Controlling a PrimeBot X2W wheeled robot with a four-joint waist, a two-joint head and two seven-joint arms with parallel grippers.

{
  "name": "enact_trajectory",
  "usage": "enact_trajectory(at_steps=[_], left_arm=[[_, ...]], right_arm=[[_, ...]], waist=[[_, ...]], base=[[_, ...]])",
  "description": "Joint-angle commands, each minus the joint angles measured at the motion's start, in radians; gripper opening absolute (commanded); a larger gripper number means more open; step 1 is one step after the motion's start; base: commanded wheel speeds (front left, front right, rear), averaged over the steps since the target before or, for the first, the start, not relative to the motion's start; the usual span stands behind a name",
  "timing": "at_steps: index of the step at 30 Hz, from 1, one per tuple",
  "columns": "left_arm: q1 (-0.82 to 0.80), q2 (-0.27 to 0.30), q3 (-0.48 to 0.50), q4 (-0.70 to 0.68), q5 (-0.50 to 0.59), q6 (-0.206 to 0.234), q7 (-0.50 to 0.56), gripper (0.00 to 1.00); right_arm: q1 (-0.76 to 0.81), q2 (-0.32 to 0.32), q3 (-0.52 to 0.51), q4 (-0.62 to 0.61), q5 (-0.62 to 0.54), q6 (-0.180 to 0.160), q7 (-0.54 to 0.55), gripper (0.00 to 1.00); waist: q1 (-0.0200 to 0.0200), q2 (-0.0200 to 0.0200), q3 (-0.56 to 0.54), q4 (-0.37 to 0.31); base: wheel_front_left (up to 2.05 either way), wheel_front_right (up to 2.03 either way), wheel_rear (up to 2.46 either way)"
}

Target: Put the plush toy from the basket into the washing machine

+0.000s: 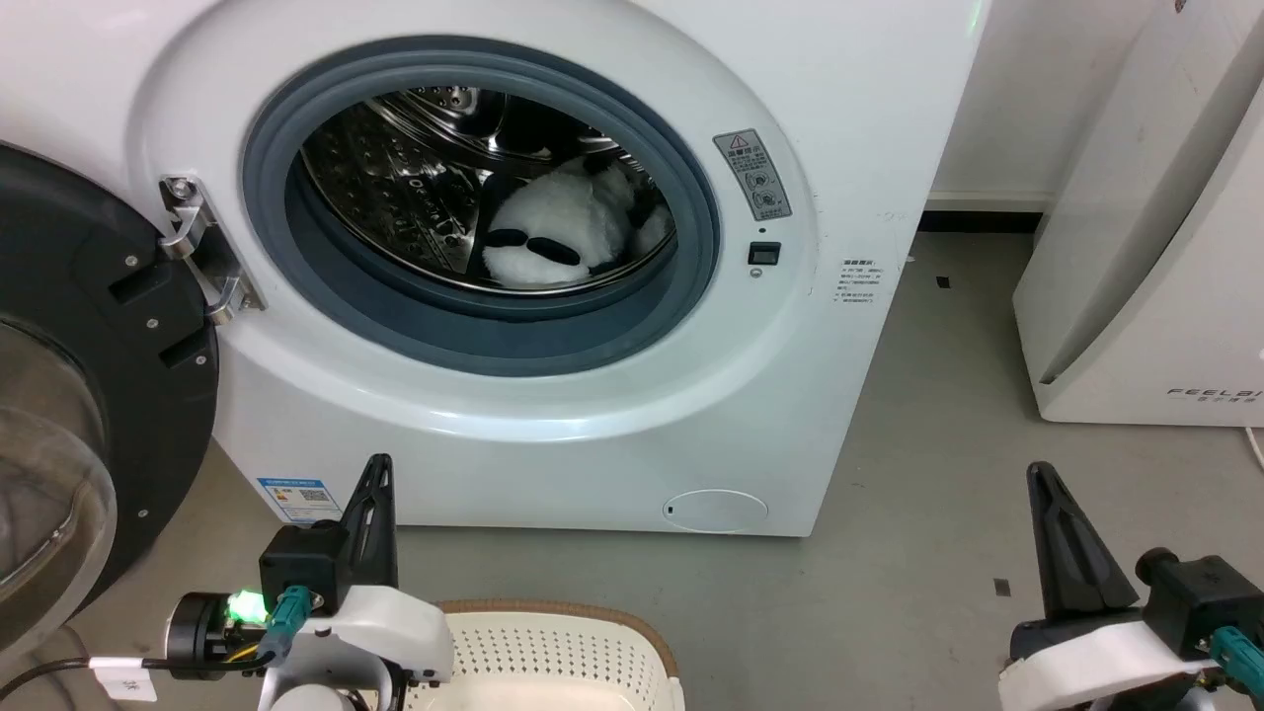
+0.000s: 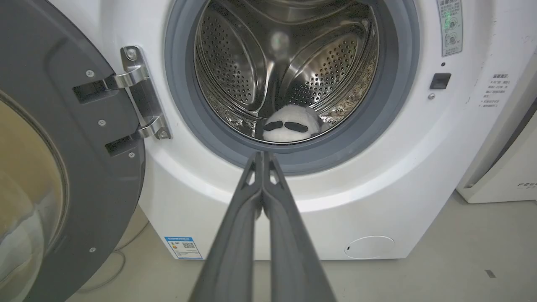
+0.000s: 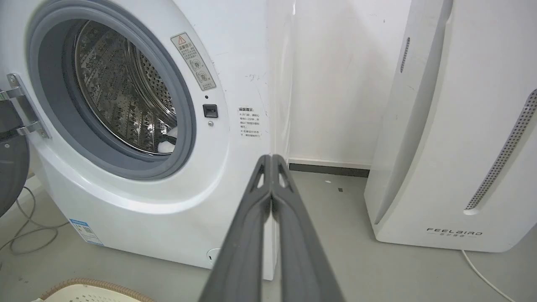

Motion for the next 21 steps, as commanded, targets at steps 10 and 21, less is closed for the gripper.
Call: enact_trajectory(at_steps=[10,21], left_arm=[[0.03,-0.007,0.005,-0.04,0.01,-0.007,0.03,0.0],[0.044,-0.009,0.008,-0.072,0.014,-0.011,0.056,0.0]], right_arm=[[-0.008,0.0,0.012,-0.004,-0.019,0.0,0.031,0.0],[-0.01,0.0,0.021,-0.005,-0.03,-0.001,0.057,0.0]], waist=[[0.0,0.0,-0.007,-0.006],[0.0,0.0,-0.013,-0.012]], base=[[0.0,0.0,0.0],[0.0,0.0,0.0]])
